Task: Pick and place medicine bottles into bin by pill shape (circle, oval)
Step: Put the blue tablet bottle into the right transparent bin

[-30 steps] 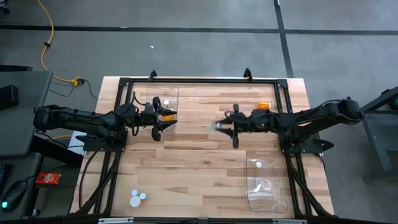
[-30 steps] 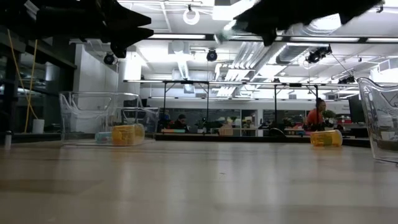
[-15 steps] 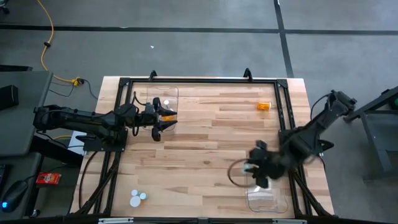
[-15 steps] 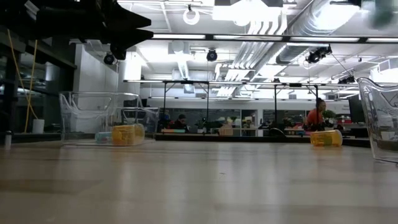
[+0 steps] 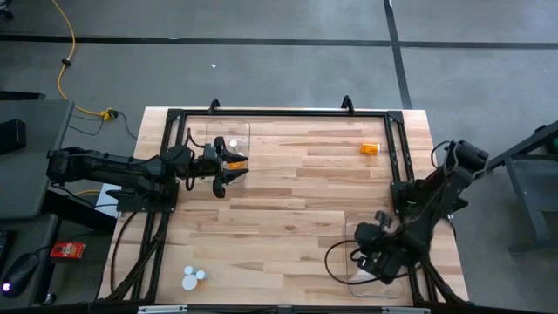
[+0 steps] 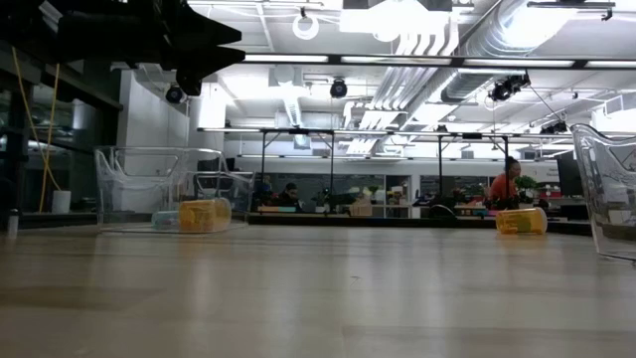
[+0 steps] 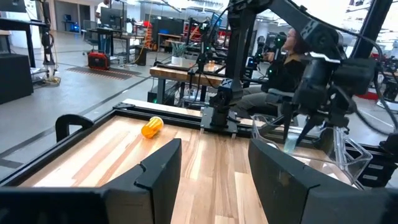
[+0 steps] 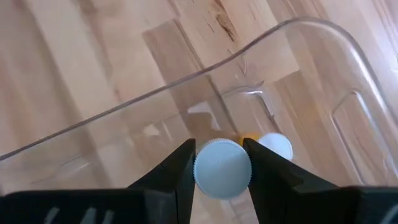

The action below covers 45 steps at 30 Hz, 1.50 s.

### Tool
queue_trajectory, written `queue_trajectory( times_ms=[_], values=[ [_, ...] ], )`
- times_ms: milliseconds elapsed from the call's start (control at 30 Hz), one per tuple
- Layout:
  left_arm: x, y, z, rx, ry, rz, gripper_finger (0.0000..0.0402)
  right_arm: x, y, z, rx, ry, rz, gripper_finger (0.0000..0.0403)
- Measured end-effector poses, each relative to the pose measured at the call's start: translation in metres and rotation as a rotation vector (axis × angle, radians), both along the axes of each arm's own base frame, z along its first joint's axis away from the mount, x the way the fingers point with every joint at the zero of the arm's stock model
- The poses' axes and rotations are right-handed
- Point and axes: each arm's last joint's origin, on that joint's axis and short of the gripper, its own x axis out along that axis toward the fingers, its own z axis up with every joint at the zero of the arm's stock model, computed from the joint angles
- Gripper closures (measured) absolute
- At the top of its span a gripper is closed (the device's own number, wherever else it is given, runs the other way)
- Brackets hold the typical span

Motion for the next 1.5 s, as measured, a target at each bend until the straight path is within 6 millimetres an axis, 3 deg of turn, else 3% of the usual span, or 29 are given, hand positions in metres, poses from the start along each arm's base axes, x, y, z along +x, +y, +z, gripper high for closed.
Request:
queue_trajectory(
  times_ms=[233, 533, 900, 1100, 1200, 1333, 1500],
  values=[
    [0.0, 0.0, 0.0, 0.006, 0.001, 0.003, 0.0227, 0.019, -0.008, -0.015, -0.031, 0.081, -0.03, 0.0289],
    [0.0, 0.0, 0.0, 0.007, 0.002, 0.003, 0.0227, 0.033, -0.02, -0.016, -0.001, 0.109, -0.056, 0.0285],
    [0.0, 0.0, 0.0, 0.007, 0.002, 0.003, 0.0227, 0.033, -0.022, -0.016, -0.031, 0.131, 0.011, 0.0207],
    [0.0, 0.0, 0.0, 0.007, 0.002, 0.003, 0.0227, 0.032, -0.023, 0.01, -0.115, 0.178, 0.086, 0.0192],
    [0.0, 0.0, 0.0, 0.007, 0.002, 0.004, 0.0227, 0.034, -0.026, 0.033, -0.2, 0.074, 0.153, 0.0192],
    [0.0, 0.0, 0.0, 0.001, 0.0, 0.003, 0.0227, 0.036, -0.047, 0.056, -0.341, -0.068, 0.161, 0.0192],
    [0.0, 0.0, 0.0, -0.001, 0.002, -0.002, 0.0227, 0.03, -0.094, 0.055, -0.366, -0.081, 0.101, 0.0192]
  ],
)
